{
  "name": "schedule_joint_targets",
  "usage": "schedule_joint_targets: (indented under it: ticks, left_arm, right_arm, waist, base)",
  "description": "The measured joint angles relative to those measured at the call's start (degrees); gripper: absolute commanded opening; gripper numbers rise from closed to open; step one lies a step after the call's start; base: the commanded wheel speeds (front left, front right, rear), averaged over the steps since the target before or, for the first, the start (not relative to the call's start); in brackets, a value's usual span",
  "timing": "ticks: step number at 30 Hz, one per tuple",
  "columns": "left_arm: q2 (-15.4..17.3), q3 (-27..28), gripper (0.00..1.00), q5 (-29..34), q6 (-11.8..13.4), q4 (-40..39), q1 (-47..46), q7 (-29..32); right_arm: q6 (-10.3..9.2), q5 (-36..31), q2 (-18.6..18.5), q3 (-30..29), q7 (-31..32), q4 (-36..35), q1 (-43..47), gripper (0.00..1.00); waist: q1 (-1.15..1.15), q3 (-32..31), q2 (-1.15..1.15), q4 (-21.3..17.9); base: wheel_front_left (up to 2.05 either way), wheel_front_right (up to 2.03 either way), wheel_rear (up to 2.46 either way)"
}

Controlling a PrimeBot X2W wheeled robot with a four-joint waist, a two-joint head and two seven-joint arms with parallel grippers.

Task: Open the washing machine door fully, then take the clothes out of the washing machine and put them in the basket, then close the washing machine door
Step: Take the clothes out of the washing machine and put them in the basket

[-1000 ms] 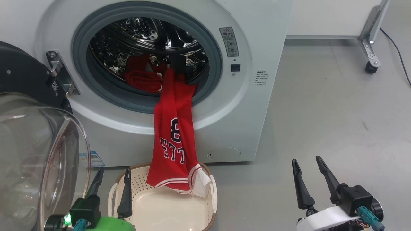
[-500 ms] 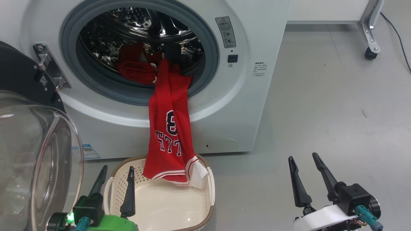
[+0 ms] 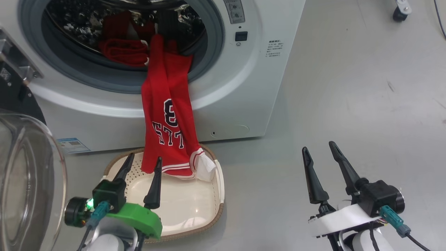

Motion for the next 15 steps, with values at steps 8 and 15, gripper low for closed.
schedule_joint_targets:
  ticks: [8,15]
  left_arm:
    - [-0.2,0.1,1.00,-3.0,-2.1,5.8,-10.4,5.1]
    - [0.3,1.6,1.00,-4.5,-3.7,11.5,-18.4,11.4]
  right_arm:
    - [0.01,0.5,-0.1,2.8,0.0,-1.3,-4.4,1.00]
    - [0.07,2.6,-0.2,5.4,0.0,-2.7,-9.0,1.00]
  waist:
    - [0.00,6.8,0.00,-2.7]
    - [0.00,12.2,0.00,-5.4]
  base:
    - [0.00,0.00,0.00]
    - [0.00,0.00,0.00]
